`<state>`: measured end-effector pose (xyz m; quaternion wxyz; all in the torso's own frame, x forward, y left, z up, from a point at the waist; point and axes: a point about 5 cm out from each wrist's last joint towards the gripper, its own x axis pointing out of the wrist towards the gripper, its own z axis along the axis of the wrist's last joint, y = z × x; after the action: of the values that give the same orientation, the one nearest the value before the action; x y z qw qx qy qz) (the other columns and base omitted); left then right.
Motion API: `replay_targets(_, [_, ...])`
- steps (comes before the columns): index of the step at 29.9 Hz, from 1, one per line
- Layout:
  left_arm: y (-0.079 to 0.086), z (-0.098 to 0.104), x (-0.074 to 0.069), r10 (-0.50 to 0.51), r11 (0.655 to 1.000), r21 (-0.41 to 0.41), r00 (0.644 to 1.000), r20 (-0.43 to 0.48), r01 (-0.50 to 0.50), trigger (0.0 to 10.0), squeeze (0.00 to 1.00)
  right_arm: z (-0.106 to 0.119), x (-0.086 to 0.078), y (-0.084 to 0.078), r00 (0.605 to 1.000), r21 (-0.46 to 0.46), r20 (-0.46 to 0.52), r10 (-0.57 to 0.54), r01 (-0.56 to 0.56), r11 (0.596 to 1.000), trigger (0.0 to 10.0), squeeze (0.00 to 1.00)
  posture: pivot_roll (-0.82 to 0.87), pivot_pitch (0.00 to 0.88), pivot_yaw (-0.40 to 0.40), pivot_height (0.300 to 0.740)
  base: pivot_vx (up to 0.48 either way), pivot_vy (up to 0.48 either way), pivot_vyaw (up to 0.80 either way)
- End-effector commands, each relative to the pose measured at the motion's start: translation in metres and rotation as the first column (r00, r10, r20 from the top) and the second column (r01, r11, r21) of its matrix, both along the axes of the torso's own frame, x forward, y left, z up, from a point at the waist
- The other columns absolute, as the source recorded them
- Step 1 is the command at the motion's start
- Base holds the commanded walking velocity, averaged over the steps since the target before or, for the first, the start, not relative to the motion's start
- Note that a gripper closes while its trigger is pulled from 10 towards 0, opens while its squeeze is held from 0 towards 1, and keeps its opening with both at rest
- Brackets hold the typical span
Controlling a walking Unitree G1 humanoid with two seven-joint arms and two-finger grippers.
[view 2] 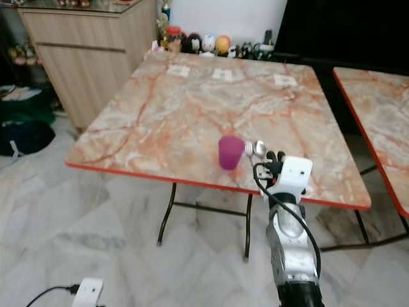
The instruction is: Setting the table
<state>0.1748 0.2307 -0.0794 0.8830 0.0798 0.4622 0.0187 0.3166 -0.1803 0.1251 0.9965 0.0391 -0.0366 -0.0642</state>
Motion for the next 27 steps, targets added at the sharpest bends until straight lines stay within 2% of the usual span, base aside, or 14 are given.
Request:
replay_targets(1, [-0.001,0.001,0.003,0.003,1.0,-0.005,1.0,0.016,-0.003,10.0,0.0,0.011,0.003,-0.001,0.999,0.008,0.032,-0.009,0.009,1.0,10.0,0.0,0.08,0.046,-0.04,0.74,0.292,0.0,0.0])
replay_targets(11, [0.001,0.003,0.007,0.01,1.0,-0.005,1.0,0.022,-0.01,10.0,0.0,0.015,0.005,0.0,0.999,0.018,0.045,-0.021,0.02,1.0,10.0,0.0,0.08,0.07,-0.03,0.74,0.301,0.0,0.0])
replay_targets(14, [0.001,0.004,0.008,0.014,1.0,-0.005,1.0,0.024,-0.014,10.0,0.0,0.014,0.004,0.001,0.999,0.021,0.043,-0.019,0.018,1.0,10.0,0.0,0.08,0.077,-0.029,0.74,0.0,0.0,0.0])
replay_targets(19, [0.001,0.005,0.009,0.012,1.0,-0.001,1.0,0.027,-0.012,10.0,0.0,0.013,0.004,-0.005,0.999,0.015,0.035,-0.039,0.039,0.999,10.0,0.0,0.08,0.084,-0.028,0.74,0.0,0.0,0.0])
replay_targets(27, [0.0,0.005,0.012,0.011,1.0,0.0,1.0,0.028,-0.011,10.0,0.0,0.013,0.002,-0.025,0.993,0.001,0.03,-0.118,0.118,0.993,10.0,0.0,0.08,0.085,-0.033,0.74,0.0,0.0,0.0])
